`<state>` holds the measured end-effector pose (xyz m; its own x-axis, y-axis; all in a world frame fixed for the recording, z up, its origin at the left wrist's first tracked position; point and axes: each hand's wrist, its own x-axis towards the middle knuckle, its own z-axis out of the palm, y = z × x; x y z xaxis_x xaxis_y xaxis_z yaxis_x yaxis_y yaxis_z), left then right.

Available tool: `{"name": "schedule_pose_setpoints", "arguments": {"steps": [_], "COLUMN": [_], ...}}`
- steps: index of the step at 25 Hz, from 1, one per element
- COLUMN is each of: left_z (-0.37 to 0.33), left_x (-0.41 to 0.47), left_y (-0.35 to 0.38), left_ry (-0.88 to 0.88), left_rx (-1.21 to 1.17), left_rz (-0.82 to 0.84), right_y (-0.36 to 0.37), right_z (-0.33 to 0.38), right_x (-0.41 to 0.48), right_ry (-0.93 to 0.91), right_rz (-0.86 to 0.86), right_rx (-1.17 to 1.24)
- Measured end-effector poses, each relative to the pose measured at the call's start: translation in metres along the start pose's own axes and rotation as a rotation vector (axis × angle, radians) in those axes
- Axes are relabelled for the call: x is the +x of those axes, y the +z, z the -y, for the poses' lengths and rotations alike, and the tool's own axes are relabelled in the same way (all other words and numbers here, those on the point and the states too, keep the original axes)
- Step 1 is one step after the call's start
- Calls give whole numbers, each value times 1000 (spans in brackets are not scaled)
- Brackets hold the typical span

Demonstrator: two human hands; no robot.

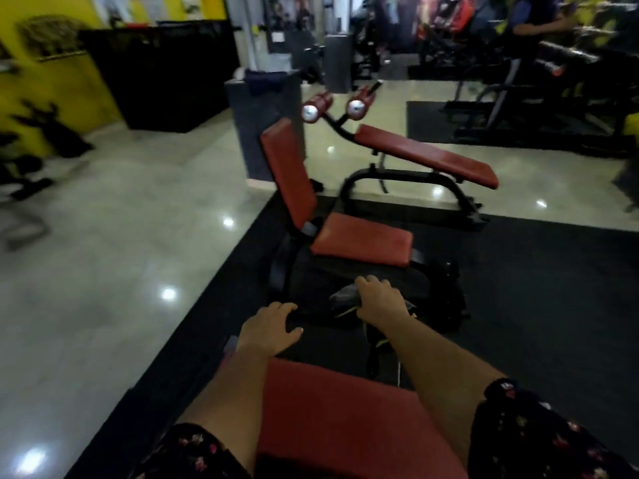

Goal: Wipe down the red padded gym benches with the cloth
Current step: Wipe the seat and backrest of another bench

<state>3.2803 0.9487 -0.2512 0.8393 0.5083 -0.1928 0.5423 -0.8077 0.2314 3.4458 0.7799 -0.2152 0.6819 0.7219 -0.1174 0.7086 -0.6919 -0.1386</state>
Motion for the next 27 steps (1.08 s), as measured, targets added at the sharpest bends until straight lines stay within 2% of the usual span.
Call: {"name": "schedule_pose_setpoints", "arguments": {"steps": [5, 10, 16, 21, 27], "left_z": [55, 88, 107, 117, 120], "left_x": [-70, -153, -259, -336, -357], "left_y": [-6, -5, 13, 36, 38], "left_ry": [-243, -417, -595, -701, -782], "left_rx": [-56, -90, -127, -158, -160], "left_rz": [-71, -157, -160, -120, -112], "right_y": [10, 14, 34, 57, 58], "right_z": [76, 147, 206, 228, 251], "right_x": [-1, -24, -92, -151, -158], "right_ry": [-265, -455, -600, -718, -798], "right_rz": [16, 21, 77, 138, 161], "right_rx": [-13, -58, -33, -79, -91]}}
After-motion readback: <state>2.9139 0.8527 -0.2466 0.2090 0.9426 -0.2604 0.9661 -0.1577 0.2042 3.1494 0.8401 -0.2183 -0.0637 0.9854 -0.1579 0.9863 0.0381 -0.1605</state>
